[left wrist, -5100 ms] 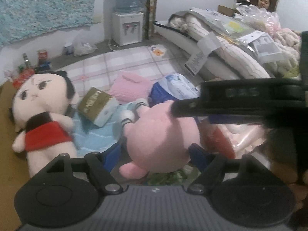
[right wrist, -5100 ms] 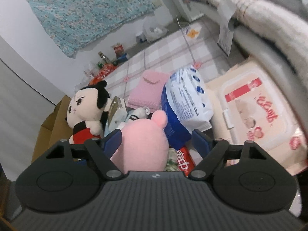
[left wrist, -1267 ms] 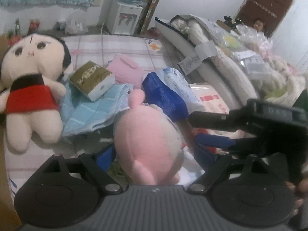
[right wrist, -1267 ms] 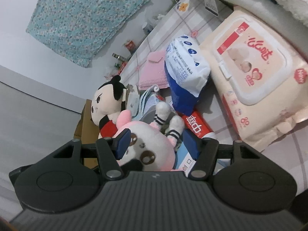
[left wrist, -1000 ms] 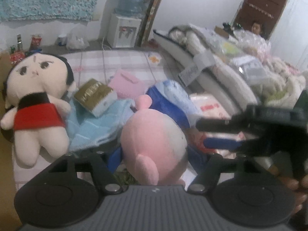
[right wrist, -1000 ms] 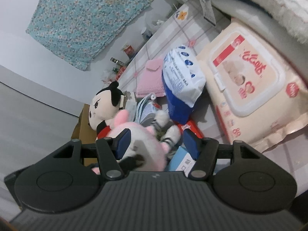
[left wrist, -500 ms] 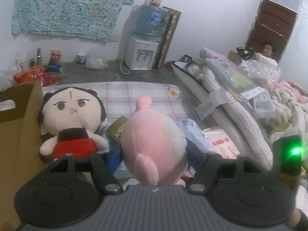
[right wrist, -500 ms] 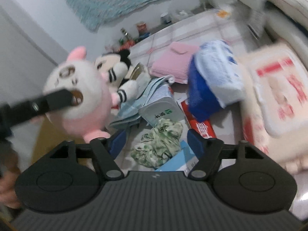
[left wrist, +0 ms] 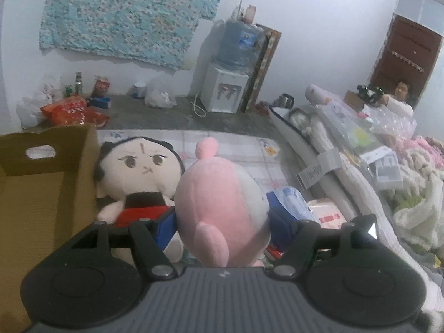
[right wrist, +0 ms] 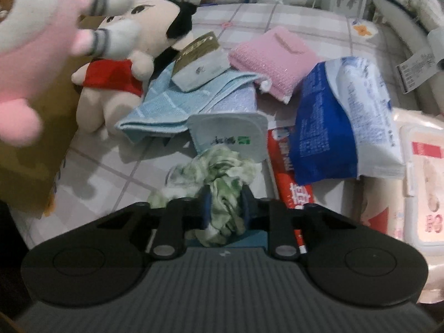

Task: Organize soft objects
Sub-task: 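Grasp the green floral scrunchie with the right tool while the left tool holds the plush, then carry the pink plush and the scrunchie over the cardboard box with both tools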

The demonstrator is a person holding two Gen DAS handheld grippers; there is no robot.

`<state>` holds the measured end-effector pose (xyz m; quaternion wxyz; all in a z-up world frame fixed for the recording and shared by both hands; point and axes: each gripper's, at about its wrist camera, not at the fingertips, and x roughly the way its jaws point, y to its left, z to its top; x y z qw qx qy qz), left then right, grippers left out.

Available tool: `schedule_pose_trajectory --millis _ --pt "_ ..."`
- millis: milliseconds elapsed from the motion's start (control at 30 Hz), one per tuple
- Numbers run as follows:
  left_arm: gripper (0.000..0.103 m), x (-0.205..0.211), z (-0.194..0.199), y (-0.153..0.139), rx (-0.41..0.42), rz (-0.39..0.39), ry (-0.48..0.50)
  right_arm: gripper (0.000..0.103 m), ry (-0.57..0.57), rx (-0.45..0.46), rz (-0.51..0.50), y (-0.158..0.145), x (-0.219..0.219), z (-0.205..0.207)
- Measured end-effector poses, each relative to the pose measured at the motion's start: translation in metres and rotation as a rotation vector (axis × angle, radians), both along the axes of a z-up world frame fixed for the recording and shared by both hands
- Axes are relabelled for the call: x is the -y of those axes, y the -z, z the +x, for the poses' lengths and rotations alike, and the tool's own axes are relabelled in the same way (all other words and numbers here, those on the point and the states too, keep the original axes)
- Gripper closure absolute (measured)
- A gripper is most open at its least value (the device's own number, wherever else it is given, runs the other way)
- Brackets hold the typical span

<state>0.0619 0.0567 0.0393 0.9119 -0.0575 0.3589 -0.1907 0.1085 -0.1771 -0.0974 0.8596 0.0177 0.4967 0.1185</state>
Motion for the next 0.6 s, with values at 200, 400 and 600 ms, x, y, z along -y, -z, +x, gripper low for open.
schedule_pose_trajectory --millis 200,400,600 --pt "0.031 -0.024 -0.016 -0.013 0.030 0.018 -0.050 0.087 0.029 0.062 0.016 -0.025 0.001 -0.010" --pt "0.031 -0.048 -0.032 -0.025 0.058 0.034 -0.112 0.088 0.056 0.135 0.060 -0.063 0.005 -0.025" --pt "0.031 -0.079 -0.047 -0.038 0.088 0.039 -0.186 0.088 0.022 0.236 0.085 -0.114 -0.011 -0.040"
